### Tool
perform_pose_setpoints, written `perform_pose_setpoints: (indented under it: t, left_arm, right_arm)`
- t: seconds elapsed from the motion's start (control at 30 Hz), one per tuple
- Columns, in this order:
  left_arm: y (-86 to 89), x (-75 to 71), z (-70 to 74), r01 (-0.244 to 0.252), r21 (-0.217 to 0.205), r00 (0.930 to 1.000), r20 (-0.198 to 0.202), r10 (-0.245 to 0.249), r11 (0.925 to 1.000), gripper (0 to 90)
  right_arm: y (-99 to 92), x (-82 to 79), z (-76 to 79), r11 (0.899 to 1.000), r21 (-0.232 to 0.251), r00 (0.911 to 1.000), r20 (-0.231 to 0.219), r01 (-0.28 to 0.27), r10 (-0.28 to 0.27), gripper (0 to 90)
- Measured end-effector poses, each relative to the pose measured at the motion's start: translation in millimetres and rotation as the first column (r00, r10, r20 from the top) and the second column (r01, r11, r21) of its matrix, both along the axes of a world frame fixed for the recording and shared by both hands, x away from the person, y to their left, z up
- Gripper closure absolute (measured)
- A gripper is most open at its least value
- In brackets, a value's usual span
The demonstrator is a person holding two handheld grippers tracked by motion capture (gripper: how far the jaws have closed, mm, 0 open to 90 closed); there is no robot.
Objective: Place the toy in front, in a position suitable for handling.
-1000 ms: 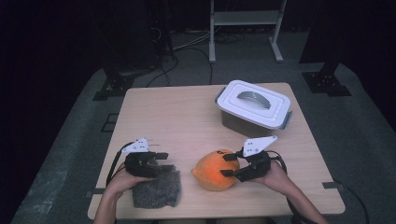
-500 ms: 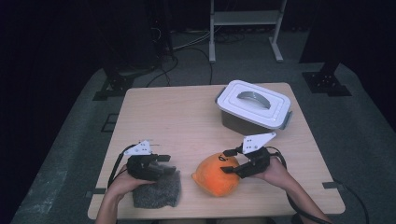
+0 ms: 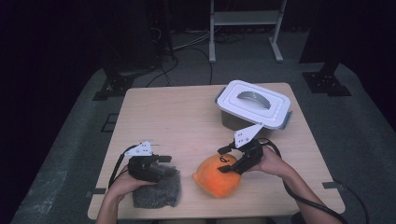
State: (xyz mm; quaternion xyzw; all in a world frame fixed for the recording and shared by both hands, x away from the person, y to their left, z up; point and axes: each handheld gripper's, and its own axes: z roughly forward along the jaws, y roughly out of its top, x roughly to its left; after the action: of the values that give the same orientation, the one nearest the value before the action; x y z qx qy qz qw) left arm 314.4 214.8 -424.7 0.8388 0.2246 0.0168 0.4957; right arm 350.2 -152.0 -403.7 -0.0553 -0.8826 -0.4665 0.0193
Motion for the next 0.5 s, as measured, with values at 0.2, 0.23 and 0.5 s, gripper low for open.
perform_pose_setpoints:
  t: [0.2, 0.23, 0.5]
  left_arm:
    - [-0.1, -0.1, -0.3, 0.0, -0.004, 1.0, -0.005, 0.0, 1.0, 35.0]
    - [-0.5, -0.2, -0.4, 0.001, -0.004, 1.0, -0.005, -0.001, 1.0, 35.0]
    - [-1.9, -0.6, -0.6, 0.001, -0.002, 1.0, -0.006, -0.001, 1.0, 34.5]
  right_arm:
    - [-1.3, -8.9, -6.7, 0.999, -0.027, 0.9997, 0.019, 0.019, -0.018, 41.3]
    - [-2.3, -11.1, -6.9, 0.999, -0.026, 0.9994, 0.023, 0.026, -0.026, 43.8]
    - [-5.6, -31.5, -7.8, 0.982, -0.014, 0.9812, 0.046, 0.188, -0.187, 52.1]
